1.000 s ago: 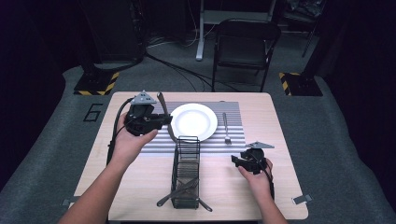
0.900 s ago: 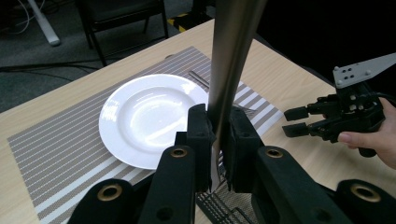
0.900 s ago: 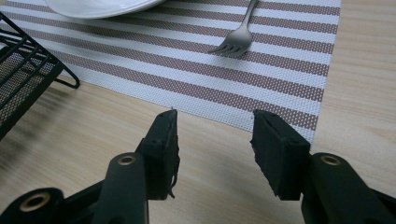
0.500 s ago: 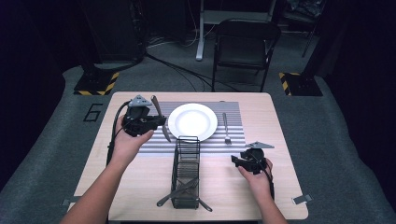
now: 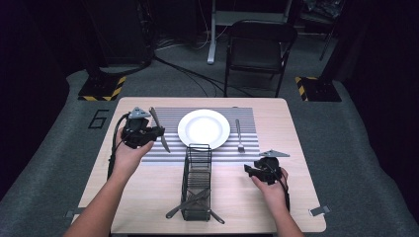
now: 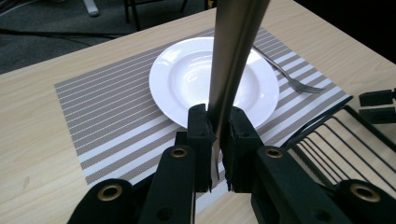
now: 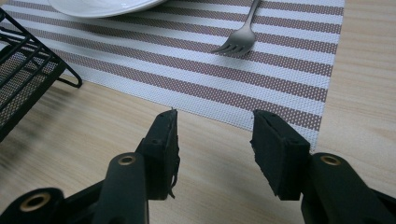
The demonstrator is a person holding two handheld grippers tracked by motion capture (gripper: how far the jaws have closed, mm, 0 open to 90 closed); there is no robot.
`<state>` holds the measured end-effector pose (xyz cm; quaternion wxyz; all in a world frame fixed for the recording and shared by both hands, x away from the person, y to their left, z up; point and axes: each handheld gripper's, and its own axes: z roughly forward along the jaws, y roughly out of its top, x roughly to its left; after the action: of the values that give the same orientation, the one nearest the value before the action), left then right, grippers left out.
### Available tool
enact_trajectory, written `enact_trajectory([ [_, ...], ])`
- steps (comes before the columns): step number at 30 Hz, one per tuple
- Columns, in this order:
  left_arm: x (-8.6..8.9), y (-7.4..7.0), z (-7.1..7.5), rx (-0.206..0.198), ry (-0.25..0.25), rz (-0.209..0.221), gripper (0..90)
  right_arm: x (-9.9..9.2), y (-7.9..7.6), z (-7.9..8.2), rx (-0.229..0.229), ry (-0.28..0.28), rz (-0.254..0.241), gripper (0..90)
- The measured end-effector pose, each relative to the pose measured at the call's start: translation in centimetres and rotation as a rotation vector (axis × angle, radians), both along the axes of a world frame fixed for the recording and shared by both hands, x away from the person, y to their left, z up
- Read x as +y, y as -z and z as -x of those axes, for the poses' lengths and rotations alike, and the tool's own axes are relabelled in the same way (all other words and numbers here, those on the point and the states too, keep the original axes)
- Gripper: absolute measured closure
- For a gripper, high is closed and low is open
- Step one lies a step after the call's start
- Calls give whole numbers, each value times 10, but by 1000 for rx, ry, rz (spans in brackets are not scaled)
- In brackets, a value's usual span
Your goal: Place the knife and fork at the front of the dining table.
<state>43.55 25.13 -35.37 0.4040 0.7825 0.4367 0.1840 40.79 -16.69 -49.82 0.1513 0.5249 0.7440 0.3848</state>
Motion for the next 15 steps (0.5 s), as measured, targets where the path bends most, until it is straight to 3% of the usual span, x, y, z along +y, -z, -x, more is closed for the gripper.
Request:
enact_trajectory([
  [15, 19, 27, -6, 34, -59, -6, 822, 0, 1, 0, 12, 1, -5, 505],
])
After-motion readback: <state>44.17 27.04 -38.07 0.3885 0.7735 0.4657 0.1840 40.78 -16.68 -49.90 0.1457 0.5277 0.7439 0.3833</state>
